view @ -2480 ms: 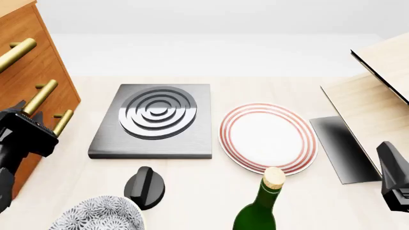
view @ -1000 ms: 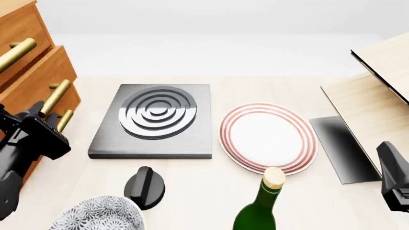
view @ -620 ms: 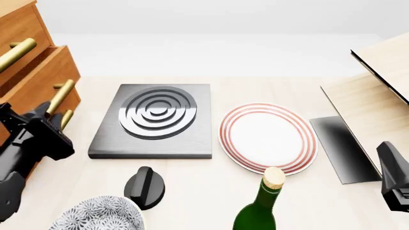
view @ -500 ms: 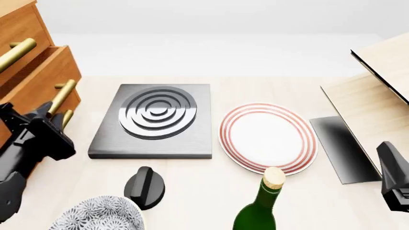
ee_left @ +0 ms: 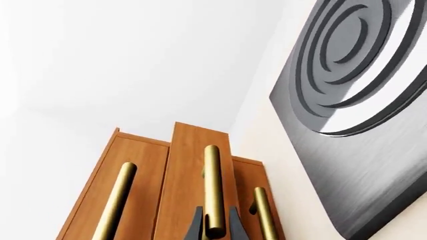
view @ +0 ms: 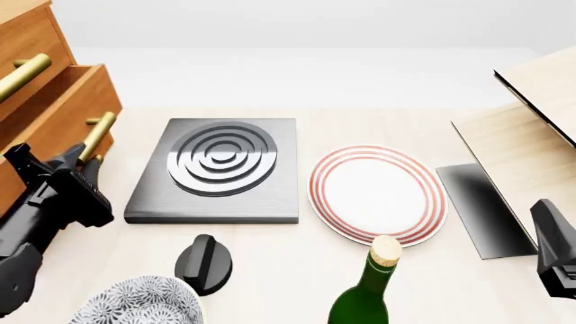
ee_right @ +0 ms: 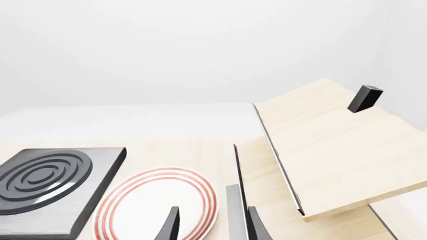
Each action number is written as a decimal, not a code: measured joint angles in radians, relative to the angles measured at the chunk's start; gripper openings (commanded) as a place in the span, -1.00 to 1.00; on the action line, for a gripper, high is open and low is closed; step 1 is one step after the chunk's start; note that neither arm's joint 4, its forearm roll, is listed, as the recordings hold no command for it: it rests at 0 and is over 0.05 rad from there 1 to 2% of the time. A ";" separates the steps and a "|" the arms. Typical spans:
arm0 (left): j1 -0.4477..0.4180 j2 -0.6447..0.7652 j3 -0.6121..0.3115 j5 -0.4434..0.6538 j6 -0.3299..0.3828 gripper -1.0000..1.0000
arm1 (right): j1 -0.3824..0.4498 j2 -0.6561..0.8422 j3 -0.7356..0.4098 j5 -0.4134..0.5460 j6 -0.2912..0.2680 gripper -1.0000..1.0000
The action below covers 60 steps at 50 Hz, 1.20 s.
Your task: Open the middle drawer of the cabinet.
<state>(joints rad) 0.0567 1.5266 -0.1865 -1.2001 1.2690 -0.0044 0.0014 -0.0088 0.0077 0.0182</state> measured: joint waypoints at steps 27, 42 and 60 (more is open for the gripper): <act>-0.044 -0.008 0.002 0.008 0.018 -1.00 | 0.000 0.000 0.000 -0.001 0.000 1.00; -0.065 -0.013 0.002 0.013 0.024 -1.00 | 0.000 0.000 0.000 -0.001 0.000 1.00; -0.070 -0.017 0.001 0.008 0.034 1.00 | 0.000 0.001 0.000 -0.001 0.000 1.00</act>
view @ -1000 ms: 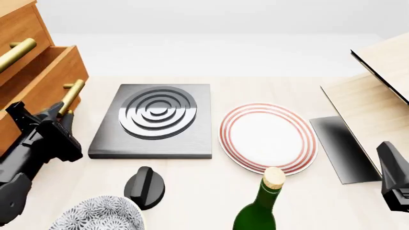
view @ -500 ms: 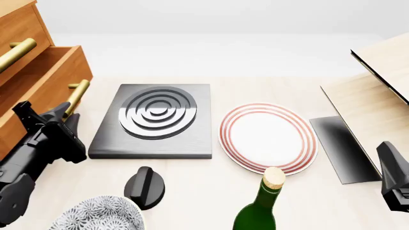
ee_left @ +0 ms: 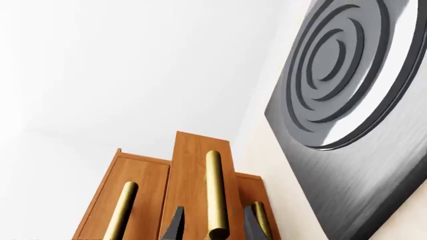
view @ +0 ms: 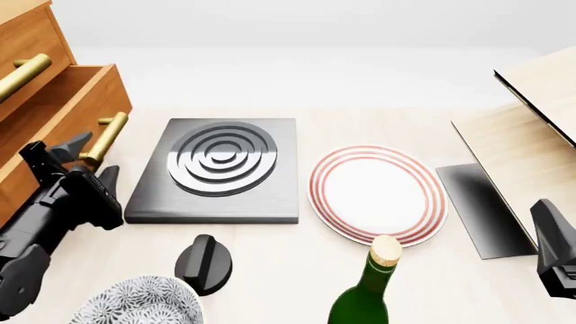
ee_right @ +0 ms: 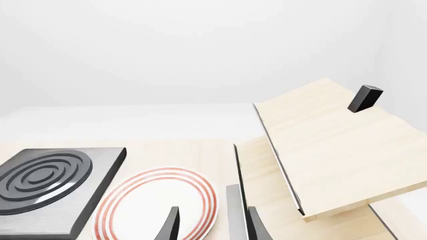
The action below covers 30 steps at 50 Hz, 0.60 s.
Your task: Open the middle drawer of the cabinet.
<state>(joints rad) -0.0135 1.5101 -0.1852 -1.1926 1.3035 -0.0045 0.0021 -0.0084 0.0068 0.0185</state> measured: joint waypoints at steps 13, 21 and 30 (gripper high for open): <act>-0.003 -0.013 0.000 -0.022 0.013 1.00 | 0.000 0.000 0.000 0.000 0.000 1.00; -0.008 -0.025 0.002 -0.026 0.016 1.00 | 0.000 0.000 0.000 0.000 0.000 1.00; -0.016 -0.043 0.010 -0.025 0.017 1.00 | 0.000 0.000 0.000 0.000 0.000 1.00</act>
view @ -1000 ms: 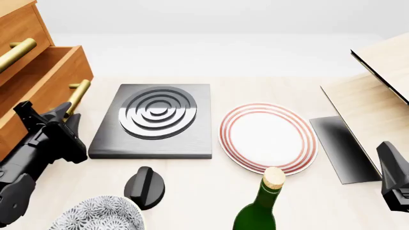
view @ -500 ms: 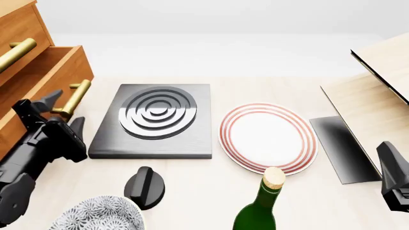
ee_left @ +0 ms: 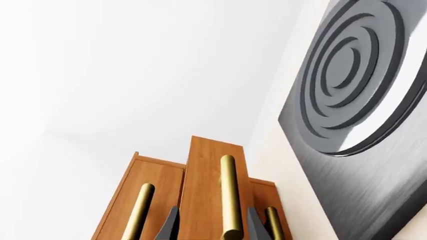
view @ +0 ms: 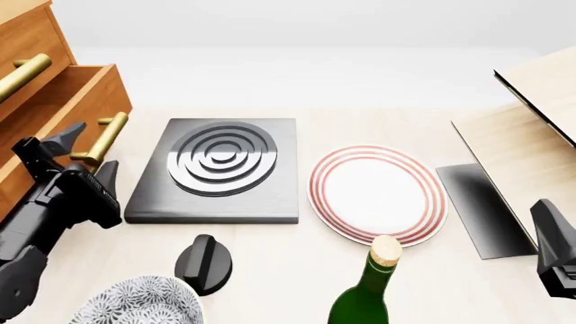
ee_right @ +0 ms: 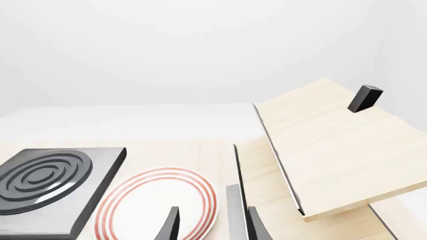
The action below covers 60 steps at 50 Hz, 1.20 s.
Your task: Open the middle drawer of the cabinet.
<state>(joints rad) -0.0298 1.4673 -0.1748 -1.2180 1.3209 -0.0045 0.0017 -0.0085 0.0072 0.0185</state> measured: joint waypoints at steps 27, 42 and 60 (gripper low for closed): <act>-0.058 -0.127 0.063 -0.002 -0.004 1.00 | 0.000 0.000 0.000 0.000 0.000 1.00; -0.099 -0.232 0.111 -0.002 -0.014 1.00 | 0.000 0.000 0.000 0.000 0.000 1.00; -0.164 -0.479 0.158 0.110 -0.048 1.00 | 0.000 0.000 0.000 0.000 0.000 1.00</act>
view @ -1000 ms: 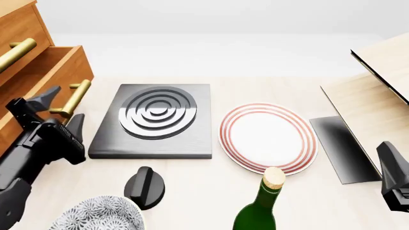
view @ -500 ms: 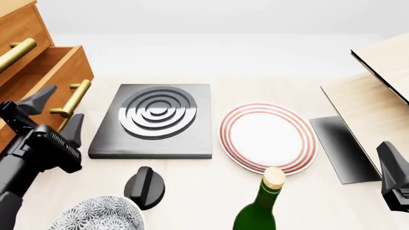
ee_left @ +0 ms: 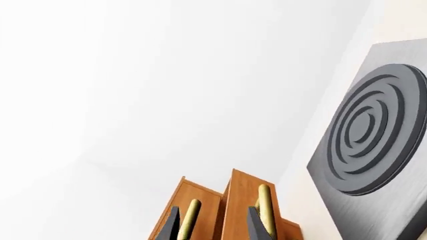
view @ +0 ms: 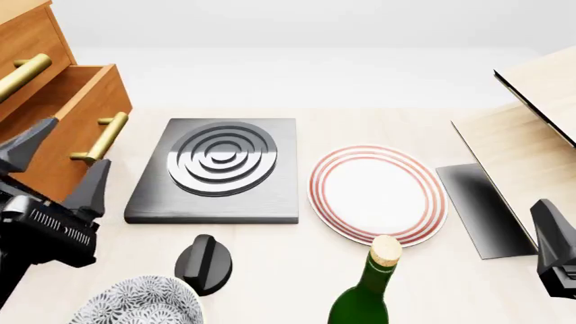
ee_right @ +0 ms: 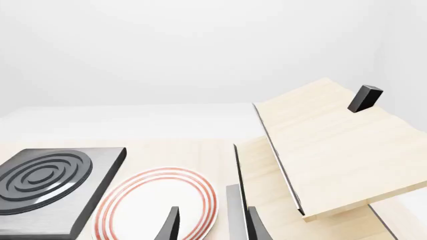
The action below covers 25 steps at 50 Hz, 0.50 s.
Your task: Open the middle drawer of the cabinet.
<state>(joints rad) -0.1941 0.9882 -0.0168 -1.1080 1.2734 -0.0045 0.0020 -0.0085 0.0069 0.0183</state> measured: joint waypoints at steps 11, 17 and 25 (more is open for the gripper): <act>-0.027 -0.276 -0.023 0.265 -0.042 1.00 | 0.000 0.000 0.000 0.000 0.000 1.00; -0.036 -0.414 -0.052 0.415 -0.071 1.00 | 0.000 0.000 0.000 0.000 0.000 1.00; -0.045 -0.561 -0.101 0.601 -0.121 1.00 | 0.000 0.000 0.000 0.000 0.000 1.00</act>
<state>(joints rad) -0.2395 0.4273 -0.1180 -0.5071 1.1524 -0.0045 0.0020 -0.0085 0.0069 0.0184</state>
